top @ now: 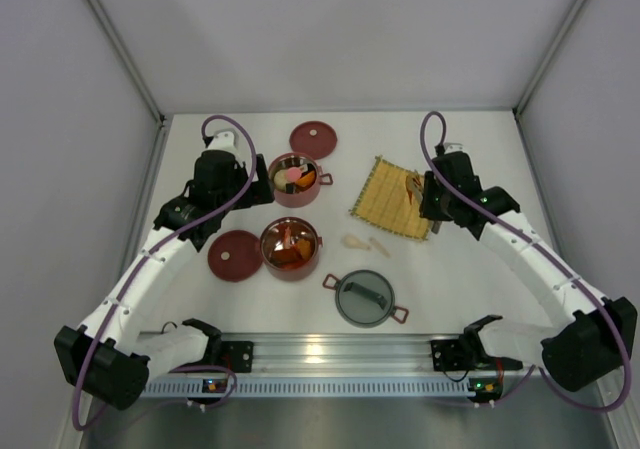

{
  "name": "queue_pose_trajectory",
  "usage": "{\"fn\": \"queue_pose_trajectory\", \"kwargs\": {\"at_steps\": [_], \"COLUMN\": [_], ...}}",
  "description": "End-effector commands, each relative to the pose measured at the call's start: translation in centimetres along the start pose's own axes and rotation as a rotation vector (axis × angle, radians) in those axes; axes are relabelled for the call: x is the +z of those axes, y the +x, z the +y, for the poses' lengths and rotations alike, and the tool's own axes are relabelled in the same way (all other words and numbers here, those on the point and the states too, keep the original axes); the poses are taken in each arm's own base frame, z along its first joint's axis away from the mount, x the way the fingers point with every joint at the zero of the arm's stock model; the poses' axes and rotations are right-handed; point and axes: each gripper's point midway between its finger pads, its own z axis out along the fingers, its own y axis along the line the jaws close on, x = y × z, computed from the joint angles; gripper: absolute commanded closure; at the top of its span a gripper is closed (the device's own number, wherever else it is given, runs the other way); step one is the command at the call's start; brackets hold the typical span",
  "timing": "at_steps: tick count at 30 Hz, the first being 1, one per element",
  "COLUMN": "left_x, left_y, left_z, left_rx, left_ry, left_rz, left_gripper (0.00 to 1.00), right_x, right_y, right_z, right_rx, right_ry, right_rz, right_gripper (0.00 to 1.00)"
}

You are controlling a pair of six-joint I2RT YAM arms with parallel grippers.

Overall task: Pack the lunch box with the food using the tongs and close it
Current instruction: Pick up the fake food from the plate, then place the fake food in the packing box.

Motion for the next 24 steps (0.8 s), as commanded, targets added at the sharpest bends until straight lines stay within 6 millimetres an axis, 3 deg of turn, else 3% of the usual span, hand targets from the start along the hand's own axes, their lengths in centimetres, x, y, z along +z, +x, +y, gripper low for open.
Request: {"fn": "queue_pose_trajectory", "kwargs": {"at_steps": [1,13,18,24], "left_x": [0.1,0.1,0.1,0.0], "left_y": [-0.4,-0.3,-0.3,-0.5], "left_z": [-0.1,0.0,0.0,-0.1], "left_rx": [0.000,-0.001,-0.001,-0.001], "left_ry": [0.003,0.000,0.000,0.000], "left_rz": [-0.022,-0.019,-0.019,-0.024], "left_gripper": [0.01,0.01,0.01,0.01], "right_x": [-1.6,-3.2,-5.4,-7.8], "right_y": [-2.5,-3.1,-3.6,-2.8], "right_z": [0.4,2.2,5.2,10.0], "right_rx": [0.015,0.020,0.002,-0.031], "right_ry": [-0.033,-0.134,-0.280,-0.482], "right_rz": [-0.069,-0.076,-0.075,-0.035], "right_gripper": [0.79,0.80,0.80,0.80]}}
